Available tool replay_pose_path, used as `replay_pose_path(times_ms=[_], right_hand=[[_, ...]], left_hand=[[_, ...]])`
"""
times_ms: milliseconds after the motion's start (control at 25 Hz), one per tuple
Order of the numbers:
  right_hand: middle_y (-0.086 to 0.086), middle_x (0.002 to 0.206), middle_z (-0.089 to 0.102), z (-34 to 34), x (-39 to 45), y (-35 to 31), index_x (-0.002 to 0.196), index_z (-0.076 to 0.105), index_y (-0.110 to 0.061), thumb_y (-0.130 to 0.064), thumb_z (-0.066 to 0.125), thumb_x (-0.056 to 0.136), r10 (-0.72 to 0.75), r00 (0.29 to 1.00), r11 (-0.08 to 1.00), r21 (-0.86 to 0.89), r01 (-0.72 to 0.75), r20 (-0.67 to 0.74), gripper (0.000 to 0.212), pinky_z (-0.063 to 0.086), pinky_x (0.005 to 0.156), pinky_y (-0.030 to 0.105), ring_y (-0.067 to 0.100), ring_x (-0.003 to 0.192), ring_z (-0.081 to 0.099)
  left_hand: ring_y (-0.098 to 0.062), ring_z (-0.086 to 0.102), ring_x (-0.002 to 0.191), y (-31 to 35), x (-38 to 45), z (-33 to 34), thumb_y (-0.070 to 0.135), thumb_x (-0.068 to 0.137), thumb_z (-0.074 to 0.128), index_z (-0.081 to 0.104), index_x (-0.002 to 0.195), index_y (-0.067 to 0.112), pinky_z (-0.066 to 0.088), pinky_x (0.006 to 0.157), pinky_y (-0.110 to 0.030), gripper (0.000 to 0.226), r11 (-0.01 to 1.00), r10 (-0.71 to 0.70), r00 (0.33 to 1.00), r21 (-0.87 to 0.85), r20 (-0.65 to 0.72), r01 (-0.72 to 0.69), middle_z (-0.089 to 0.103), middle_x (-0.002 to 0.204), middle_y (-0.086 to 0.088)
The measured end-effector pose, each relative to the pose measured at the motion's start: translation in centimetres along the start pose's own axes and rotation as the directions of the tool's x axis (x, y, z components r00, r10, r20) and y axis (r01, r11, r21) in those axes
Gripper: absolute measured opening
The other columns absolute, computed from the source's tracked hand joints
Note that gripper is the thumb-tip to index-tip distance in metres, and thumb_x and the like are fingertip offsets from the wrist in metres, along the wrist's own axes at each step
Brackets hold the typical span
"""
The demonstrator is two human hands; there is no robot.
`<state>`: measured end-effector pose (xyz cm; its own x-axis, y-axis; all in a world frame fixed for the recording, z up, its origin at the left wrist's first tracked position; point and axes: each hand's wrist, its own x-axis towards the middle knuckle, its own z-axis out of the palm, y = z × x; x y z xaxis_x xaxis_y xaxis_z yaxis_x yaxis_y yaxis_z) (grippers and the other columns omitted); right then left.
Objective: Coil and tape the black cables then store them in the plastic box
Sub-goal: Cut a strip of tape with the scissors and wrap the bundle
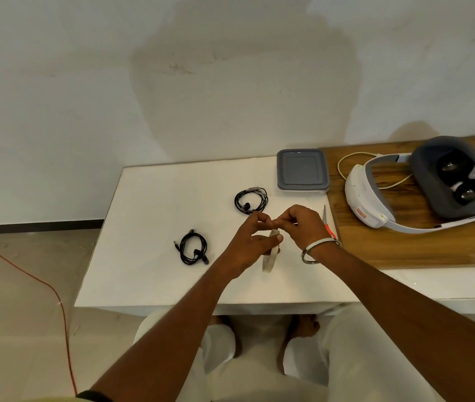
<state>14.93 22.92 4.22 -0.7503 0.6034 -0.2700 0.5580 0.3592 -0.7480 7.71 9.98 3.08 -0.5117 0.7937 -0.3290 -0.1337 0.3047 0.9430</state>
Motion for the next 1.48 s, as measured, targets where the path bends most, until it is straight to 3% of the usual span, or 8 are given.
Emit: replay_pose_path(times_ms=[160,320,440,680,840,1000,1120,1480], right_hand=[[0.015,0.091,0.069,0.1,-0.2,-0.2,0.088,0.061,-0.009,-0.022,0.064,0.086,0.012,1.0,0.986,0.168,-0.013,0.006,0.013,0.046,0.065,0.02,0.025,0.08,0.066],[0.016,0.088,0.069,0.1,-0.4,-0.2,0.087,0.06,-0.008,-0.019,0.064,0.087,0.059,0.998,0.973,0.223,-0.06,0.011,0.011,0.05,0.064,0.021,0.022,0.068,0.065],[0.018,0.09,0.069,0.0,-0.5,-0.4,0.086,0.059,-0.007,-0.016,0.063,0.087,0.067,0.997,0.965,0.253,-0.072,0.026,0.009,0.054,0.069,0.025,0.019,0.064,0.065],[0.013,0.091,0.066,0.2,-0.2,-0.4,0.104,0.061,-0.002,-0.014,0.056,0.091,0.105,0.992,0.987,0.115,-0.114,0.076,0.018,0.051,0.073,0.025,0.028,0.078,0.068],[0.017,0.106,0.066,0.2,0.0,-0.1,0.109,0.061,-0.002,-0.019,0.059,0.09,0.113,0.991,0.993,0.036,-0.116,0.068,0.025,0.048,0.079,0.025,0.031,0.089,0.066],[0.01,0.094,0.063,0.0,-0.1,0.0,0.104,0.062,-0.003,-0.021,0.06,0.089,0.09,0.993,0.993,0.074,-0.096,0.078,0.023,0.043,0.05,0.006,0.009,0.061,0.058],[0.011,0.089,0.063,0.0,-0.3,0.0,0.1,0.061,-0.002,-0.017,0.061,0.089,0.112,0.987,0.975,0.181,-0.131,0.111,0.018,0.048,0.042,0.011,0.01,0.06,0.06],[0.015,0.092,0.07,0.5,0.0,0.4,0.089,0.058,-0.009,-0.023,0.061,0.088,0.024,0.997,0.994,0.104,-0.032,0.077,0.015,0.048,0.069,0.02,0.016,0.068,0.063]], left_hand=[[-0.023,0.067,0.086,-0.7,0.4,-0.3,0.035,0.091,0.061,0.047,0.104,0.018,0.059,0.08,-0.041,0.025,0.984,-0.019,0.999,0.177,-0.048,0.027,0.064,0.116,-0.011],[-0.015,0.063,0.099,-1.5,0.2,-0.3,0.039,0.095,0.053,0.048,0.107,0.02,0.048,0.088,-0.028,0.023,0.865,0.192,0.981,0.474,-0.012,-0.163,0.066,0.105,-0.001],[-0.013,0.062,0.1,-2.1,0.1,-0.4,0.031,0.094,0.055,0.046,0.102,0.016,0.046,0.098,-0.025,0.019,0.883,0.262,0.965,0.406,-0.007,-0.237,0.06,0.097,0.007],[-0.01,0.064,0.099,-2.6,0.1,-0.3,0.023,0.095,0.055,0.055,0.107,0.021,0.053,0.083,-0.019,0.012,0.882,0.32,0.947,0.364,0.001,-0.298,0.062,0.11,0.005],[-0.01,0.06,0.108,-2.8,0.1,-0.4,0.022,0.094,0.055,0.058,0.113,0.018,0.049,0.096,-0.025,0.02,0.868,0.329,0.942,0.371,0.07,-0.33,0.062,0.114,0.002],[-0.013,0.059,0.11,-2.4,-0.3,-0.7,0.023,0.093,0.059,0.059,0.114,0.024,0.05,0.099,-0.034,0.021,0.881,0.255,0.962,0.386,0.1,-0.273,0.061,0.115,0.003],[-0.013,0.058,0.109,-2.5,-0.3,-1.0,0.025,0.092,0.058,0.061,0.117,0.019,0.049,0.099,-0.034,0.026,0.839,0.295,0.948,0.443,0.118,-0.316,0.062,0.116,0.001],[-0.017,0.062,0.095,-2.5,-0.4,-1.2,0.016,0.09,0.06,0.059,0.116,0.02,0.053,0.088,-0.024,0.026,0.854,0.281,0.952,0.42,0.125,-0.307,0.058,0.112,-0.002]])
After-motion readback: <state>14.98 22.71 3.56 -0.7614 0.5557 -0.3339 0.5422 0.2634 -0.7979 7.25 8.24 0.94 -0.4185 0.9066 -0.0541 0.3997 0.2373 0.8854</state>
